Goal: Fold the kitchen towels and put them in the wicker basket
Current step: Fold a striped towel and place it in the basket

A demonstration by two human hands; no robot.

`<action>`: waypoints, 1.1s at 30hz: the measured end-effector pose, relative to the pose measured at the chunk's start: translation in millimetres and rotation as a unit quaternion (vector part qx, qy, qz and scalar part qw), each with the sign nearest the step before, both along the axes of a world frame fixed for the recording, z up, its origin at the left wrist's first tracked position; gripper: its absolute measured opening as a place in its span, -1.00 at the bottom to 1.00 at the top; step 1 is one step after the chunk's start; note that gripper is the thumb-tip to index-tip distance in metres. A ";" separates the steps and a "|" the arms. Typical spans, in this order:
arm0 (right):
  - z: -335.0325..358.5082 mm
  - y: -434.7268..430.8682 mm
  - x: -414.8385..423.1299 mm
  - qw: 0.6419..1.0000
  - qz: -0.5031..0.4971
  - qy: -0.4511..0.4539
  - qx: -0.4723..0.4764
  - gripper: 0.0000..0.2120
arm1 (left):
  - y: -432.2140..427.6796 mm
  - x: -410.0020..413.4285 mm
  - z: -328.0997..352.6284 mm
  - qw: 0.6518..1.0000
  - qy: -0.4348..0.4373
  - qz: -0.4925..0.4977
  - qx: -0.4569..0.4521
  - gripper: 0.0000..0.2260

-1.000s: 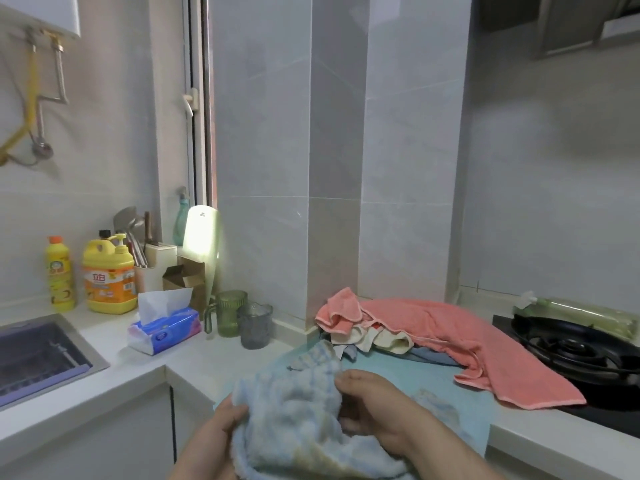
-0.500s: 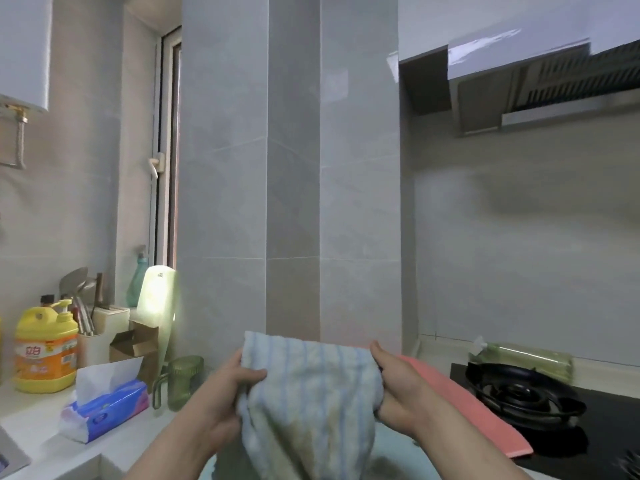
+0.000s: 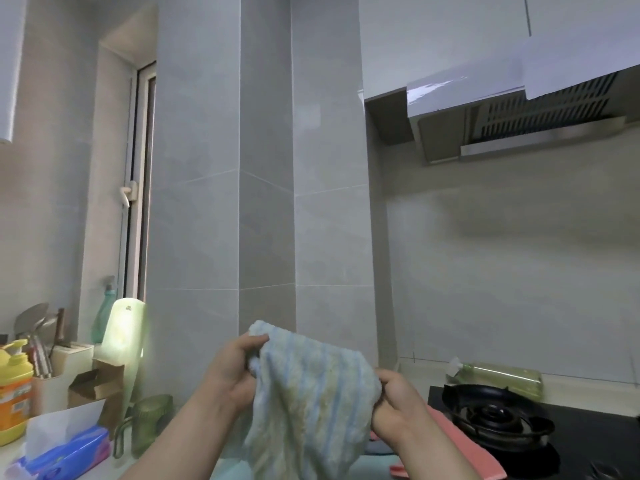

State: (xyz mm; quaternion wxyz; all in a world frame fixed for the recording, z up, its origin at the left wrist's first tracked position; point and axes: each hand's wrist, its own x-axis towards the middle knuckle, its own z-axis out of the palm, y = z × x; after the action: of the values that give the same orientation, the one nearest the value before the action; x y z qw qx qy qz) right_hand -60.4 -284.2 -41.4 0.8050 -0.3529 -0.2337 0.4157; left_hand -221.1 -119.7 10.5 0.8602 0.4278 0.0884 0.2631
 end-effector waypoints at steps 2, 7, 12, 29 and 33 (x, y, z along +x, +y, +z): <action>-3.4 -1.4 5.2 0.999 -0.003 -0.030 -0.037 -0.74 | 3.0 -0.7 5.7 0.999 0.032 0.014 0.012 -0.65; 13.6 -23.3 23.7 0.965 -0.050 -0.200 -0.163 -0.80 | 15.0 -2.0 17.4 0.979 0.082 0.145 0.119 -0.85; 48.7 -46.4 33.7 0.932 -0.079 -0.302 -0.183 -0.73 | 21.4 -7.9 29.7 0.973 0.060 0.158 0.159 -0.69; 73.3 -62.1 29.9 0.972 -0.102 -0.207 -0.034 -0.68 | 34.1 -35.9 42.8 0.960 0.017 0.118 0.255 -0.53; 68.3 -63.3 27.6 0.973 -0.078 -0.214 -0.036 -0.62 | 42.8 -41.2 36.8 0.948 0.008 0.120 0.294 -0.53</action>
State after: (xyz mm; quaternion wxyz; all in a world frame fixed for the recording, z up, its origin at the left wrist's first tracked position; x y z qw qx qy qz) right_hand -32.8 -347.5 26.9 0.7530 -0.4794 -0.3571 0.2751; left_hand -262.3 -76.9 47.3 0.6573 0.6502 0.0646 0.3755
